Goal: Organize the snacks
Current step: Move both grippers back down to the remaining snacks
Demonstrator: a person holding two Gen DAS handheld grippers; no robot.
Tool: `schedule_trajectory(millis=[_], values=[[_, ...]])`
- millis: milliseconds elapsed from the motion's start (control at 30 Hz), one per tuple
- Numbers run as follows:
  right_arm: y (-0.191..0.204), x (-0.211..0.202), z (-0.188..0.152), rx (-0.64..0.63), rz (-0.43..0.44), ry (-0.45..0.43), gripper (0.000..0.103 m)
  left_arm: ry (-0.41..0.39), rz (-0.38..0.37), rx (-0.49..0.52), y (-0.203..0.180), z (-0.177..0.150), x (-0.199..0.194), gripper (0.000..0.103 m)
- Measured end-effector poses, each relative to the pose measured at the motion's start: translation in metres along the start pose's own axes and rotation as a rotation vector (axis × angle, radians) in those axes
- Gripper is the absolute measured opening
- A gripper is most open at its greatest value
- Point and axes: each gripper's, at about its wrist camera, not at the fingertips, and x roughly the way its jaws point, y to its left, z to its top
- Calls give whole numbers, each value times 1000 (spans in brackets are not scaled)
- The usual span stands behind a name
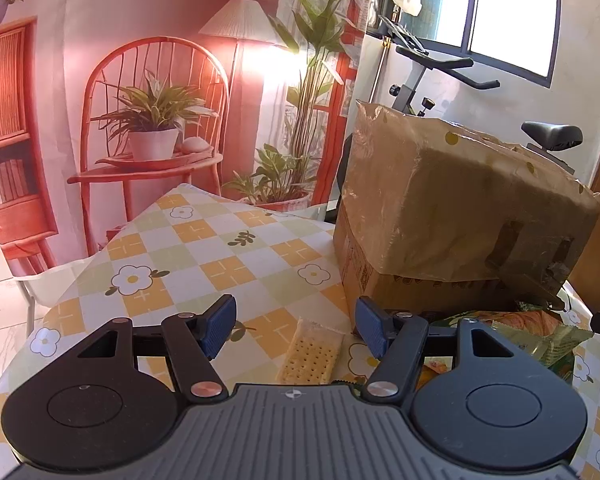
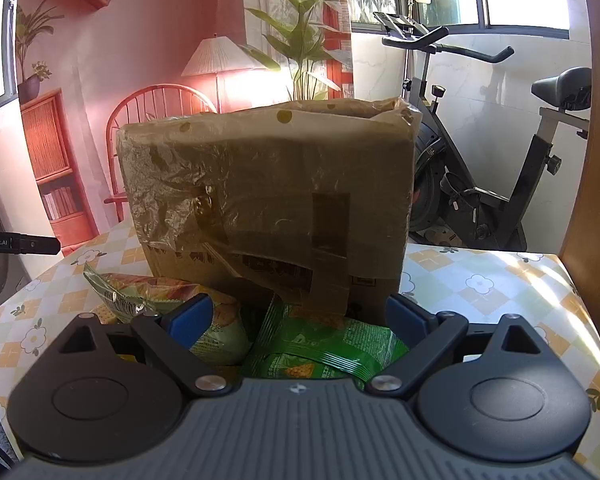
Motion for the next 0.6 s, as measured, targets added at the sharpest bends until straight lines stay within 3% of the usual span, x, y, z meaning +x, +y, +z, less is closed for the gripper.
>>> schedule_trajectory(millis=[600], values=[[-14, -4, -18, 54, -56, 28, 94, 24, -27, 55, -10, -13, 6, 68]])
